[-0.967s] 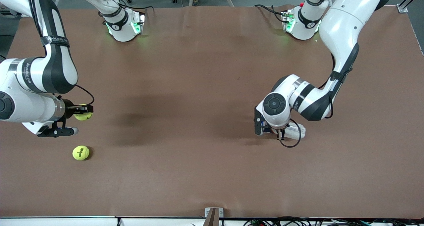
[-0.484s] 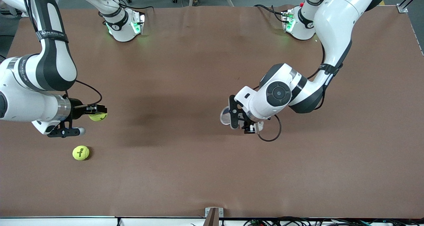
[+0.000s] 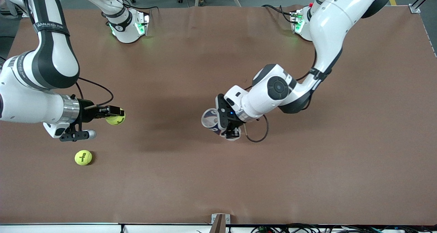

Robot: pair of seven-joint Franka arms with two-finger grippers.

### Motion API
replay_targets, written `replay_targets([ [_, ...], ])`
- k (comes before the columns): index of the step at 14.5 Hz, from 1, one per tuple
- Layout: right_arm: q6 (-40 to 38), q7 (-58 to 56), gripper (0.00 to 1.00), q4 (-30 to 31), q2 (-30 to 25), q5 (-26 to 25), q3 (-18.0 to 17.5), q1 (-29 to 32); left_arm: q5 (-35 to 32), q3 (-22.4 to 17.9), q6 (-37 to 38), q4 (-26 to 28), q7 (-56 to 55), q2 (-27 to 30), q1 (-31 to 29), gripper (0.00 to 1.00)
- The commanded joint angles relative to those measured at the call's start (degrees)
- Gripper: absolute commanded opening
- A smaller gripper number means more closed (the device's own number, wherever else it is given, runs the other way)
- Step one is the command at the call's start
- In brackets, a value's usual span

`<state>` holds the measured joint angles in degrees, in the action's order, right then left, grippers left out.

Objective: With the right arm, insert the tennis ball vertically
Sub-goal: 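Carry the tube to mid-table with the left gripper while the right gripper brings the ball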

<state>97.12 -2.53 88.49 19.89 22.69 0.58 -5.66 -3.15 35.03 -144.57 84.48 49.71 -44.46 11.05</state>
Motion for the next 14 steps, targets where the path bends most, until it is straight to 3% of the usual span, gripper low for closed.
replay_targets([
  [1,-0.9,1.4,0.47,-2.9,-0.6,4.8,0.1,-1.0,2.4,1.5,-9.4,1.3,1.1,-3.3,1.0,0.68],
  [3,-1.0,5.7,0.47,-3.1,-0.6,7.4,0.1,-2.0,2.4,3.3,-13.5,1.3,1.1,-6.1,1.1,0.68],
  [8,-0.2,13.2,0.47,-2.7,0.0,7.8,0.1,-7.5,2.7,7.1,-25.3,1.8,0.7,-12.4,1.0,0.68],
  [14,4.0,15.4,0.47,-2.6,3.7,12.0,0.2,-14.0,8.2,7.2,-28.3,3.1,0.6,-14.0,1.2,0.68],
])
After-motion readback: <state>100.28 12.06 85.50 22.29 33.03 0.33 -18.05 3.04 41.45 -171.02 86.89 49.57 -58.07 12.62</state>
